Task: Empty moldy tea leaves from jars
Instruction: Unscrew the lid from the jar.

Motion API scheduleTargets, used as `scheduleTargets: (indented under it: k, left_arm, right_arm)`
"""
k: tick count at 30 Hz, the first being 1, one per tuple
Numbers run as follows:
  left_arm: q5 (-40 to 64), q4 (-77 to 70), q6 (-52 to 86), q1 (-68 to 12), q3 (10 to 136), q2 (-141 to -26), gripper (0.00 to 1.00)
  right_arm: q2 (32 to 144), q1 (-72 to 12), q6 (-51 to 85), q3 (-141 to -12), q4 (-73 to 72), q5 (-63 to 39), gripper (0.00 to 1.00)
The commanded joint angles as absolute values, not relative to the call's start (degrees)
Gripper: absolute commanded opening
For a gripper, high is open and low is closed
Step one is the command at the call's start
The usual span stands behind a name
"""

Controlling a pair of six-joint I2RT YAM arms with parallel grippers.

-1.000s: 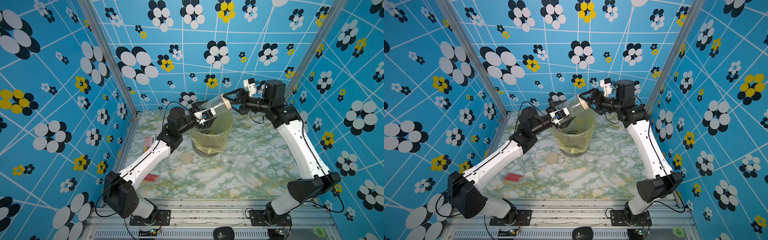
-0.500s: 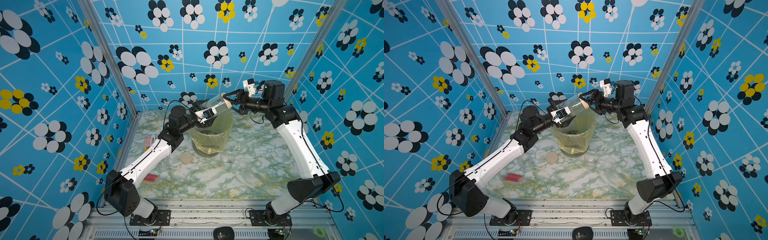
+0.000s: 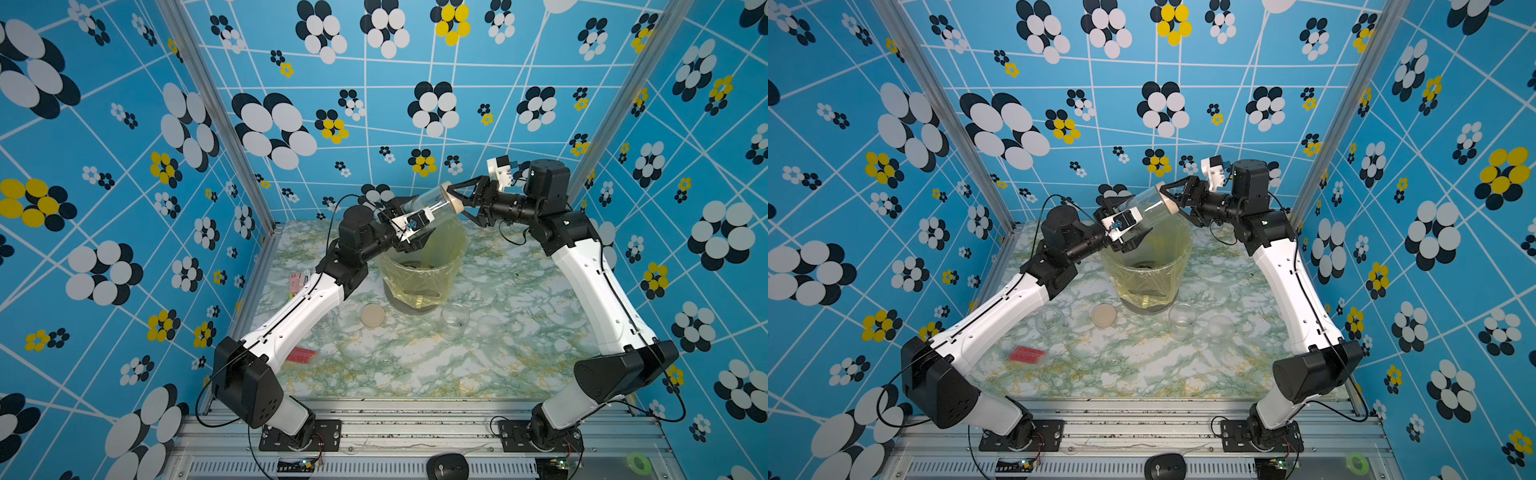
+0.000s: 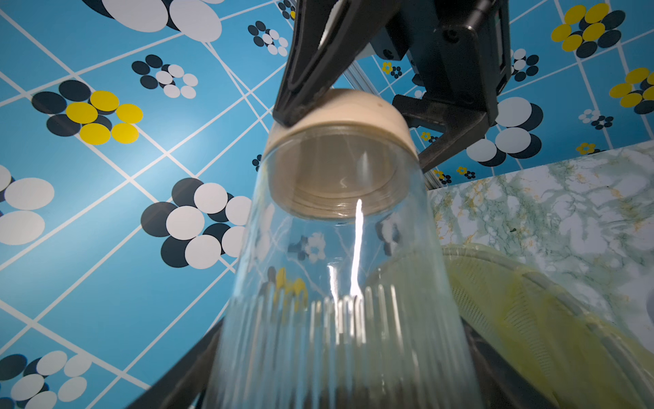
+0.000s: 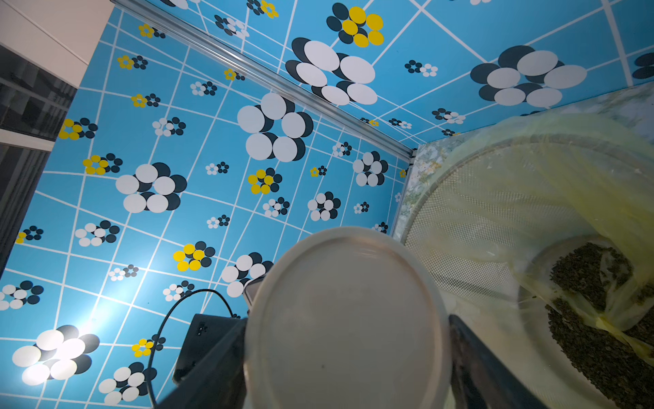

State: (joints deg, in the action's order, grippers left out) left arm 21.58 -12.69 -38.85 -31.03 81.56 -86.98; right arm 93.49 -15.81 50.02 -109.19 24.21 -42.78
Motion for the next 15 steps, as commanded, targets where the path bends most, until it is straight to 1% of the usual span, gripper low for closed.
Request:
scheduleTargets:
  k: [1,5,9,15]
  left_arm:
    - [28.1,-12.05,-30.39,-30.47,86.66,-87.39,0.02]
    - [32.92,-11.13,-23.55,-28.82,88.52,-87.98,0.02]
    - [35.44,-10.3,-17.34,-27.48,90.88,-89.55,0.02]
    - [43.08,-10.13,-3.94,-23.99,95.81,-93.96,0.02]
  right_arm:
    - [94.22,-16.89,47.17,-108.02,18.55,-50.1,0.63]
    - [94.48,-16.92,46.49,-107.83,16.68,-51.47,0.62]
    - [94.58,-16.81,46.58,-107.09,14.0,-52.67,0.62]
    - [93.64,-15.87,47.37,-104.21,7.36,-55.16,0.62]
